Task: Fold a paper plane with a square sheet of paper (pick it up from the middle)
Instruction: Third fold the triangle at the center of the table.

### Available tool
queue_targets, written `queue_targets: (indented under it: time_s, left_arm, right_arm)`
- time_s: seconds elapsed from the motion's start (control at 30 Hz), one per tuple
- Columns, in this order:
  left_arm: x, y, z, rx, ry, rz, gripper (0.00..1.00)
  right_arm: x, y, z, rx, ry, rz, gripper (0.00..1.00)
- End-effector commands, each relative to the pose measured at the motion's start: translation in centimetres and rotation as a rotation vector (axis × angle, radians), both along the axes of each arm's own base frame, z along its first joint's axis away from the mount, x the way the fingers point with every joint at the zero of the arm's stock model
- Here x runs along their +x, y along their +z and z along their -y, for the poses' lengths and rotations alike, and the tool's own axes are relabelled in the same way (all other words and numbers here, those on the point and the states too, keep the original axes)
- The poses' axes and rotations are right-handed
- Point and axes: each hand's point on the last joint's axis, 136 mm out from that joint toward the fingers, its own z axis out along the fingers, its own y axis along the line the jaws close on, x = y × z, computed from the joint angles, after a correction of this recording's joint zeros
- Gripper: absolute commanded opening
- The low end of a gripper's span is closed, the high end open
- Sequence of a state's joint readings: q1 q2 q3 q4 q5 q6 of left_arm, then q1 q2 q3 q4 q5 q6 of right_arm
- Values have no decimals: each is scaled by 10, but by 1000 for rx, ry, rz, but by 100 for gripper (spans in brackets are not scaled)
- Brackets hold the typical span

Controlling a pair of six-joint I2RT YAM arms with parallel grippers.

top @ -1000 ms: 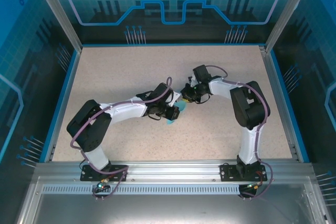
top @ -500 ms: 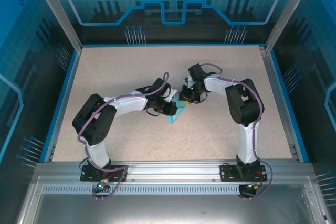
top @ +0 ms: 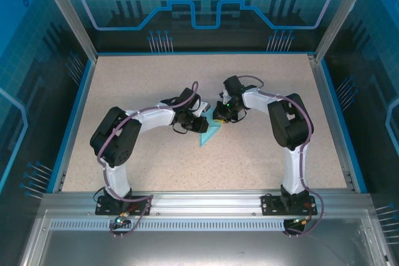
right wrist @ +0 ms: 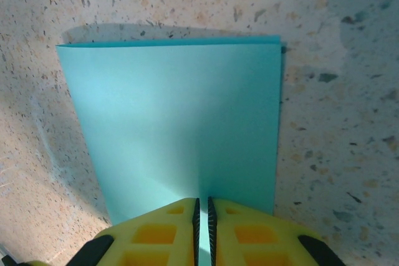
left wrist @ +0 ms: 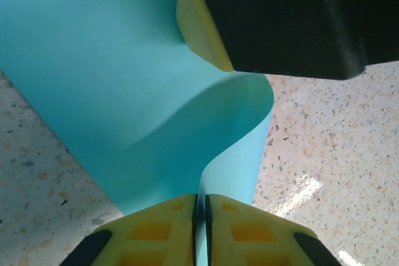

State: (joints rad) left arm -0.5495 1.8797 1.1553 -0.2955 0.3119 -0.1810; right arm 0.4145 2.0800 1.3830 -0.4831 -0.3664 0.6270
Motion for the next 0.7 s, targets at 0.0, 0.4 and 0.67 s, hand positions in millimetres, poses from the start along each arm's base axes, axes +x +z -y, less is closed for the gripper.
queue_targets:
  time_s: [0.0, 0.4, 0.67]
  left_arm:
    - [0, -3, -2, 7, -13, -25, 14]
    - [4, -11, -9, 33, 10, -29, 15]
    - [8, -16, -12, 43, 17, -34, 16]
  right_arm:
    - [-4, -1, -5, -9, 19, -15, 15]
    - [-5, -3, -5, -11, 16, -23, 15]
    - [-6, -3, -5, -10, 12, -24, 15]
